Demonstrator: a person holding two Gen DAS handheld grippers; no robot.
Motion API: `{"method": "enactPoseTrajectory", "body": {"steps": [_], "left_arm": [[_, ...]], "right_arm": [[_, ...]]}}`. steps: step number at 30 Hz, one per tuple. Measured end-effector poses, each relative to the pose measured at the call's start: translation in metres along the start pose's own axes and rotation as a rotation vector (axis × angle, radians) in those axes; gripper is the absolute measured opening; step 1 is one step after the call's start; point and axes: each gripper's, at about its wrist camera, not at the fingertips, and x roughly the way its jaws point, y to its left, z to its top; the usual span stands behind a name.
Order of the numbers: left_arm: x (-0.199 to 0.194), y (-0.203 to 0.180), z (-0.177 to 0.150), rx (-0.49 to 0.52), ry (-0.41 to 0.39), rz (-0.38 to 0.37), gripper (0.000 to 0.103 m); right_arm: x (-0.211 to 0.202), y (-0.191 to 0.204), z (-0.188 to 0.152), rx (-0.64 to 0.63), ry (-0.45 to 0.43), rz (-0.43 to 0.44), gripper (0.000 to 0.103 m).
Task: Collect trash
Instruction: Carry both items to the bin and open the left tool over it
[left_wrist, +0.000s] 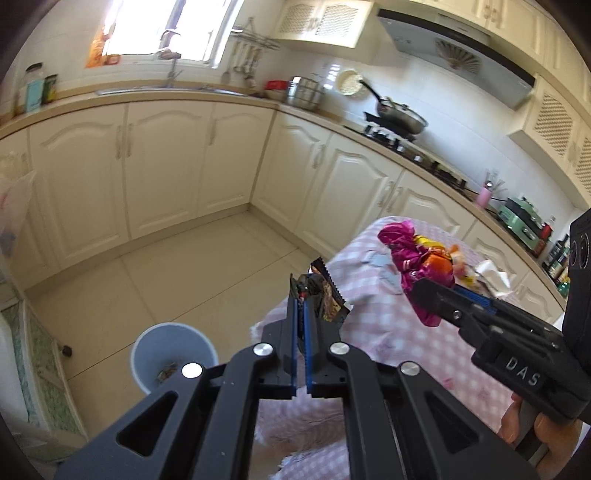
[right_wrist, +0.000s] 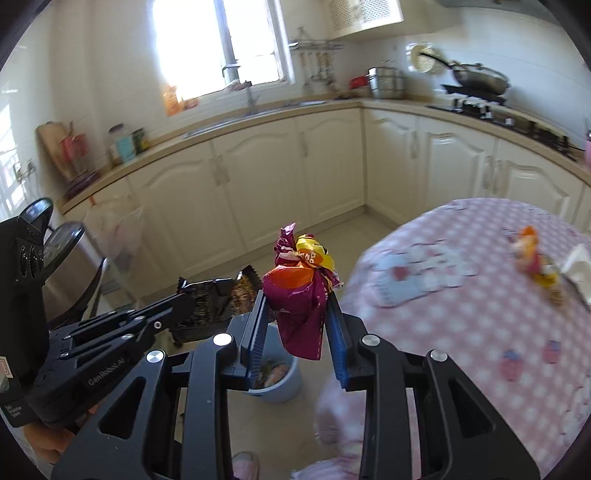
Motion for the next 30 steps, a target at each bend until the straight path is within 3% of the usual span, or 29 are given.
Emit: {"method": "enactPoseTrajectory", "body": {"steps": [6,13,21,23,25,26,30], "left_arm": [[0.011,0.061,-0.015,-0.074,0.046,0.082,0.003],[0.038,0.111,-0.03,-0.148,0.1,0.144,0.003],[0.077,0.15,-0.015,-0.187,0.105,0.205,0.004],[0.088,0.161,-0.009,-0.206,0.096,0.197,0.008],[0.099,0.172,-0.006,-0.216,0.109,0.224,0.032],[0.102,0.173,-0.006,-0.218,0.116,0.24,0.036],[0.108,0.178,-0.012,-0.228,0.13,0.216,0.037]], "right_arm": [[0.058,0.04,-0.009,-0.031,0.096,0.066,0.029],[0.108,0.06,-0.022,-0.035,0.187,0.096,0.029],[0.153,0.065,-0.024,-0.025,0.236,0.105,0.029],[0.163,0.066,-0.024,-0.024,0.247,0.106,0.029],[0.17,0.066,-0.025,-0.023,0.256,0.105,0.029],[0.173,0.067,-0.026,-0.022,0.261,0.107,0.029],[0.182,0.068,-0.029,-0.024,0.277,0.106,0.029]]}}
